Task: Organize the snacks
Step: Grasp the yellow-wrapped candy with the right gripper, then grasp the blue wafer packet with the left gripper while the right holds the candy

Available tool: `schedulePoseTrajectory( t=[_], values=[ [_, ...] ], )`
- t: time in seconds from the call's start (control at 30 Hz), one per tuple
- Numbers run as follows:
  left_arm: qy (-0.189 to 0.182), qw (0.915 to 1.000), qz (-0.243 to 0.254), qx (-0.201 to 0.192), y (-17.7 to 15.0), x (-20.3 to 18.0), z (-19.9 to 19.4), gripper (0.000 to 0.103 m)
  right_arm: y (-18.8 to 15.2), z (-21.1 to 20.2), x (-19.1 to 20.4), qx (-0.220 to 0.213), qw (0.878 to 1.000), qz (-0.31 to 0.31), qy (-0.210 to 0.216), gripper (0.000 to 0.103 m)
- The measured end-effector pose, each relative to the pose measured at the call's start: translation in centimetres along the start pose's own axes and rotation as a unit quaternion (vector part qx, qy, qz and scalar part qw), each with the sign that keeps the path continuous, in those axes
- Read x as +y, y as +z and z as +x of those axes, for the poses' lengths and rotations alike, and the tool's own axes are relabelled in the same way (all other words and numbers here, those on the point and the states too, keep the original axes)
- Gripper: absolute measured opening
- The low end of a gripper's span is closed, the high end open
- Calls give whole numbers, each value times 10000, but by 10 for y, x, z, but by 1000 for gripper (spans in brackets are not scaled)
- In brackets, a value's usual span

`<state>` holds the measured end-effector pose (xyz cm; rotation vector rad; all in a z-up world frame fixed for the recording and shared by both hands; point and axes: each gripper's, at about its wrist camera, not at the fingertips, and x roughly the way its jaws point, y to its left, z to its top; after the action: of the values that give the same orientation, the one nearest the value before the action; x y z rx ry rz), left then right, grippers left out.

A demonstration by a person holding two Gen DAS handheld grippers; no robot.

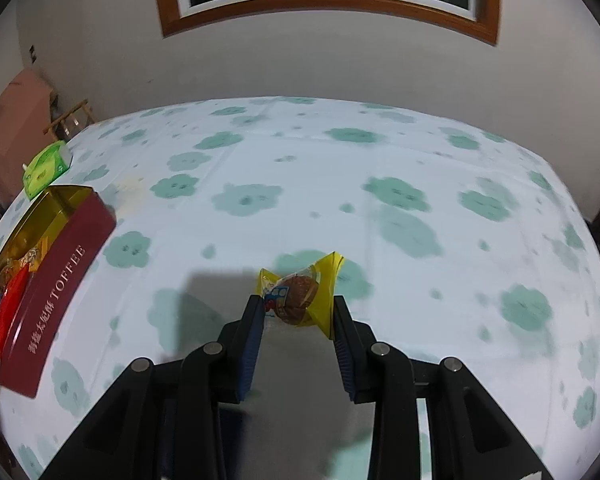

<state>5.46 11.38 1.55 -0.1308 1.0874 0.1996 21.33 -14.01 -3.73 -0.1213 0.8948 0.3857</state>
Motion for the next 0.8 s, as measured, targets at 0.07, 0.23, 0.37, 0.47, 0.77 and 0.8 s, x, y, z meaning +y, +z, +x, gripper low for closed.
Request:
schedulePoseTrajectory(
  t=[0.07, 0.23, 0.37, 0.47, 0.77, 0.8],
  values=[
    [-74, 9999, 80, 6, 0, -16, 1, 81, -10, -9, -13, -35, 9999, 54, -105, 34],
    [-351, 9988, 324, 70, 1, -69, 12, 81, -36, -27, -48, -86, 9992, 311, -215, 34],
    [-544, 9978, 352, 159, 1, -101, 26, 81, -54, -37, -69, -128, 9983, 521, -245, 34],
    [-540, 9976, 392, 198, 1, -124, 35, 80, -64, -44, -81, -176, 9976, 611, -275, 34],
    [-576, 9975, 240, 335, 1, -166, 52, 80, -85, -53, -111, -195, 9961, 741, -435, 34],
    [-586, 9974, 219, 346, 1, -169, 53, 80, -87, -53, -113, -188, 9960, 762, -437, 34]
  ],
)
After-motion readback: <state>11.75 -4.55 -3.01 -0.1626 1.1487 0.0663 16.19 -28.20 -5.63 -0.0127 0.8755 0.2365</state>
